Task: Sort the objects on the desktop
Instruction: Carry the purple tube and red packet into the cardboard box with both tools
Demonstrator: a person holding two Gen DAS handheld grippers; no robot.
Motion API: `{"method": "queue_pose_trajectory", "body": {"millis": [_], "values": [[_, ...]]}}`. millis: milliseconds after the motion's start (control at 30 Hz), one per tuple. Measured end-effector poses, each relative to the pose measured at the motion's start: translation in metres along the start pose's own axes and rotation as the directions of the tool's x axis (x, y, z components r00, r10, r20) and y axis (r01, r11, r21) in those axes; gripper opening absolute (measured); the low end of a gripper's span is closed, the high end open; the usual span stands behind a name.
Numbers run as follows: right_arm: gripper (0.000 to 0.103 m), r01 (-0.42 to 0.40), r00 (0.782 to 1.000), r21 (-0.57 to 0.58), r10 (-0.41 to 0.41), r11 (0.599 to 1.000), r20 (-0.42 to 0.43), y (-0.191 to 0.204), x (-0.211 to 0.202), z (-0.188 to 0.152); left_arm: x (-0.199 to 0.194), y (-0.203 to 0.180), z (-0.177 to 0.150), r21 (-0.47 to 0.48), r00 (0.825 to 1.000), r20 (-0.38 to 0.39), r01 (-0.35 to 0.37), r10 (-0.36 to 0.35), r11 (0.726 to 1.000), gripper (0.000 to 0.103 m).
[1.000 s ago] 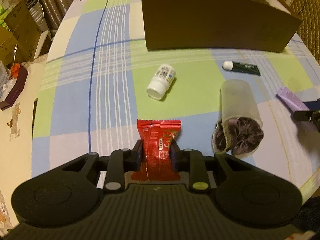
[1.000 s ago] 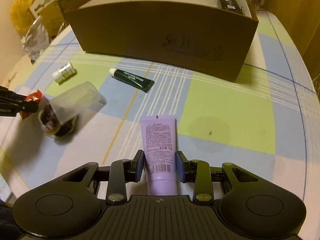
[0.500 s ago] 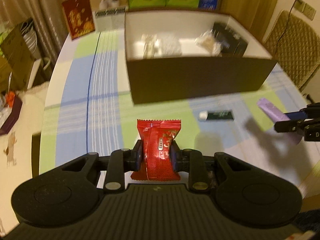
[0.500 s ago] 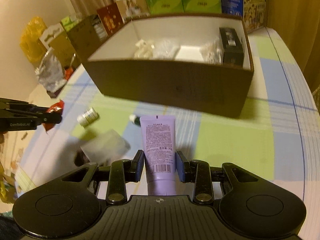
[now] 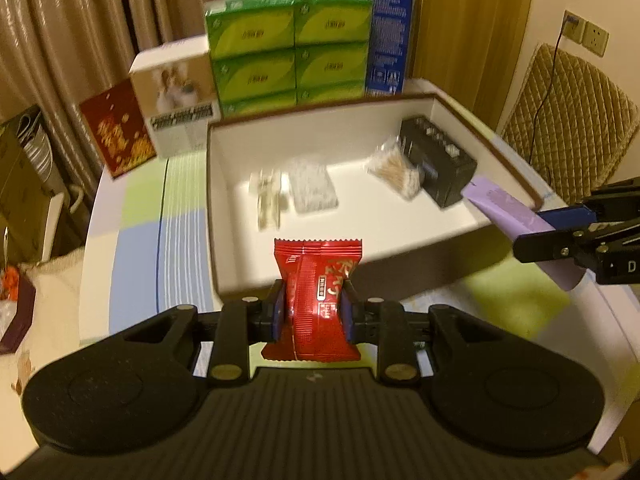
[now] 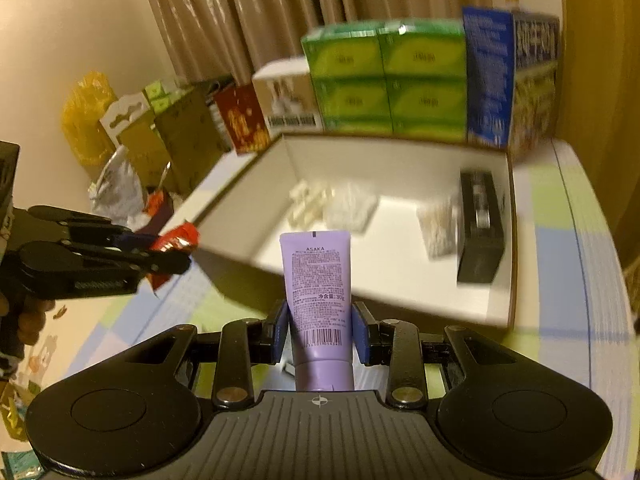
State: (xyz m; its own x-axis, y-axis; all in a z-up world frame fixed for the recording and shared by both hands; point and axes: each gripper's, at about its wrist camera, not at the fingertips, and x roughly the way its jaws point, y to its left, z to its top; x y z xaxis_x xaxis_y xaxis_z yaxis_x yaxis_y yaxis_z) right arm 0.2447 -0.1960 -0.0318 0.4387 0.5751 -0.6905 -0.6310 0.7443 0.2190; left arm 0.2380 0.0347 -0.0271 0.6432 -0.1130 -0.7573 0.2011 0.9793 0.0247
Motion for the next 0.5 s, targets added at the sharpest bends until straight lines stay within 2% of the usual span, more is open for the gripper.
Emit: {"method": "queue_pose_trajectory", "body": {"millis": [233,500], "values": [[0.031,0.030,0.999,0.009,-0.030,1.000,0.025,-0.010,0.020,0.037,0.021,-0.001,0.043,0.001,1.000,0.018,0.020,-0.020,1.000,0.023],[0.031,0.064,0.998,0.059,-0.065,0.996,0.009,-0.031,0.052,0.066,0.057,-0.001,0.072,-0.003,1.000,-0.017,0.017,-0.017,1.000,0.023]]}}
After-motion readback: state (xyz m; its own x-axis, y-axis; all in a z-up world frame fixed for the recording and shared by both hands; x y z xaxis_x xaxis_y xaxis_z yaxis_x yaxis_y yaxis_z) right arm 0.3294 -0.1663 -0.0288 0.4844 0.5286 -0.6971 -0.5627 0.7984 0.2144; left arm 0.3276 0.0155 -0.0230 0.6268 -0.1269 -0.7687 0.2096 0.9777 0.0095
